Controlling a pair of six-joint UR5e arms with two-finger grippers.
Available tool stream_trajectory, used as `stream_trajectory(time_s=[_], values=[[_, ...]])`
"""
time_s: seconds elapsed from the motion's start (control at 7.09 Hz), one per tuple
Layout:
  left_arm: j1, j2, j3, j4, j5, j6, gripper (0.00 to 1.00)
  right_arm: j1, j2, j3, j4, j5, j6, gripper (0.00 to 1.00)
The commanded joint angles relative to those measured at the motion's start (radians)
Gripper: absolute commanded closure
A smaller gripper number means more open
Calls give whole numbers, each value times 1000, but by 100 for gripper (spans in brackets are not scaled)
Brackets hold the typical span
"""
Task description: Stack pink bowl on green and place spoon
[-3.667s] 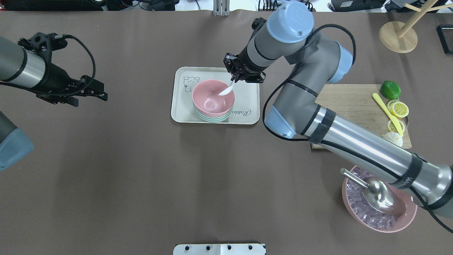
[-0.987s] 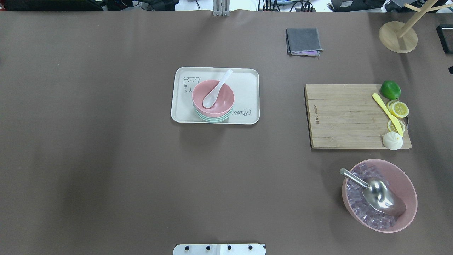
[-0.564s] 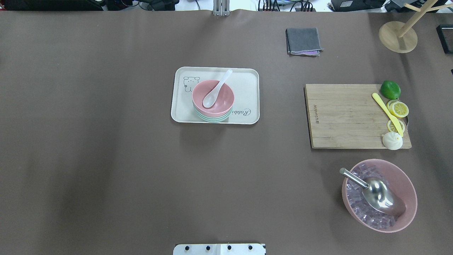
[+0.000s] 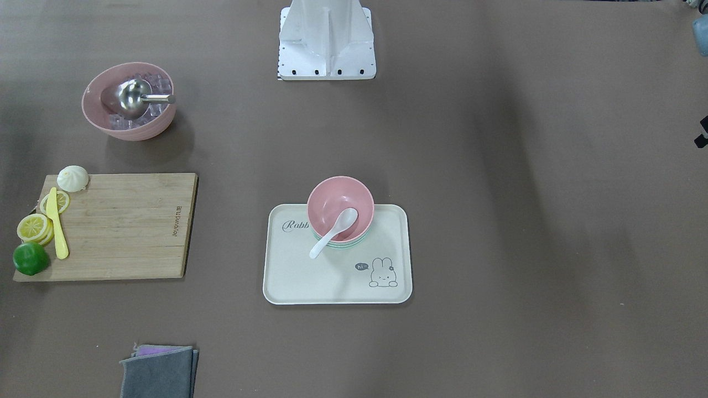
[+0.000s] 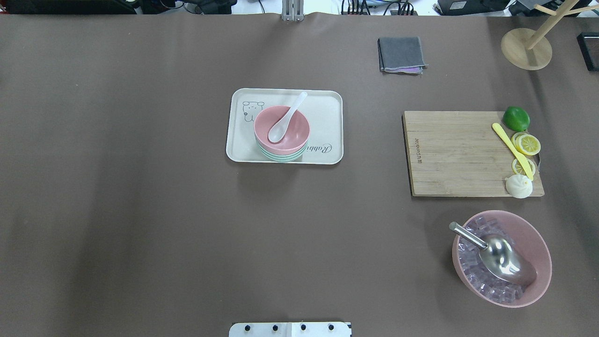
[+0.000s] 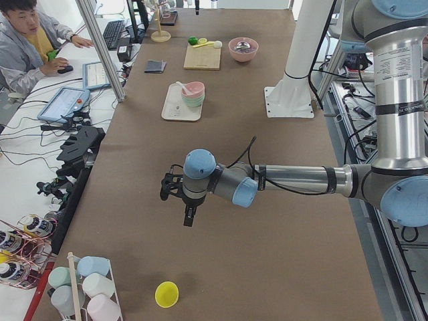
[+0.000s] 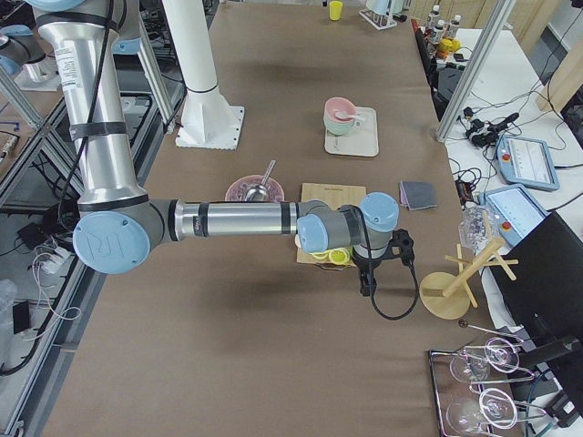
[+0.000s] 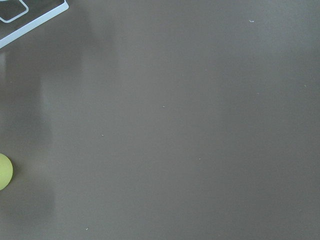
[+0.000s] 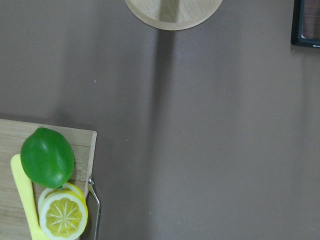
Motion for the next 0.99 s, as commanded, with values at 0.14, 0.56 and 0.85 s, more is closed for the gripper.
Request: stream_trajectory(time_s=[0.14,0.56,0.85], values=[[1,-7,26,7,-57,-3,2,8,-37,13,-5,-12,-13,0],[1,-7,24,7,-112,-3,2,-1,-49,2,-7,-18,-16,0],[1,6,26,-8,-103,-1,2,-9,-54,2,-7,-23,-16,0]])
